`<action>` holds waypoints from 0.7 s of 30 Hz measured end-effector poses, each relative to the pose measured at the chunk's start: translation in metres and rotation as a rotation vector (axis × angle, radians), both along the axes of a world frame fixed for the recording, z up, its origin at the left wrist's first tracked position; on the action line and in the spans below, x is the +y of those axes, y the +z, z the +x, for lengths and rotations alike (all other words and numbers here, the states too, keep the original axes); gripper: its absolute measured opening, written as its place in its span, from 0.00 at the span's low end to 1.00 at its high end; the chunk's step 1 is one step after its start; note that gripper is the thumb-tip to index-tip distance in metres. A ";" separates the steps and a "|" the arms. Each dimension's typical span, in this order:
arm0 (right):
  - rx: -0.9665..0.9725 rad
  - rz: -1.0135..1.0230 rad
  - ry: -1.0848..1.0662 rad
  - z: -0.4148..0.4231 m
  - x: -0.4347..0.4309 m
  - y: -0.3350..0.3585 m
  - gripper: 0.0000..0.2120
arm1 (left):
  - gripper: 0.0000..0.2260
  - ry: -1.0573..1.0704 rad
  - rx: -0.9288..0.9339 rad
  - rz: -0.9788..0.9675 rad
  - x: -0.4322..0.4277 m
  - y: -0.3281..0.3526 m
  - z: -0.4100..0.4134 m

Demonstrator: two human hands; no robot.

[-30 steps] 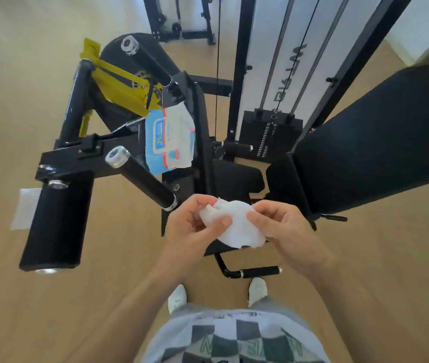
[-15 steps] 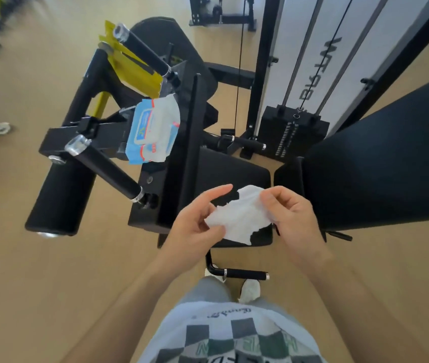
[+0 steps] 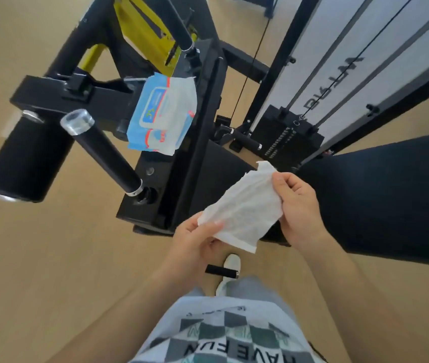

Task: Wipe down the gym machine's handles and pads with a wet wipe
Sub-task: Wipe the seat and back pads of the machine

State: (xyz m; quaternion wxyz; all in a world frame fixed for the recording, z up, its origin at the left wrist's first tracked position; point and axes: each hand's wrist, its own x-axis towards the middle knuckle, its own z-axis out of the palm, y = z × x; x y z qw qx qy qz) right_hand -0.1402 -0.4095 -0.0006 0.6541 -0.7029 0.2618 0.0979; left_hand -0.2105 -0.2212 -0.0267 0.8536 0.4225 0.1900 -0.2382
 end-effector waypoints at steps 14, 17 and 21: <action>0.291 0.272 0.351 0.082 -0.024 -0.061 0.10 | 0.06 0.857 0.477 0.236 -0.076 -0.032 -0.004; 0.359 0.294 0.391 0.088 -0.018 -0.061 0.09 | 0.05 1.052 0.516 0.130 -0.089 -0.027 -0.001; 0.363 0.409 0.456 0.087 -0.002 -0.053 0.10 | 0.05 1.257 0.482 -0.074 -0.090 -0.014 0.005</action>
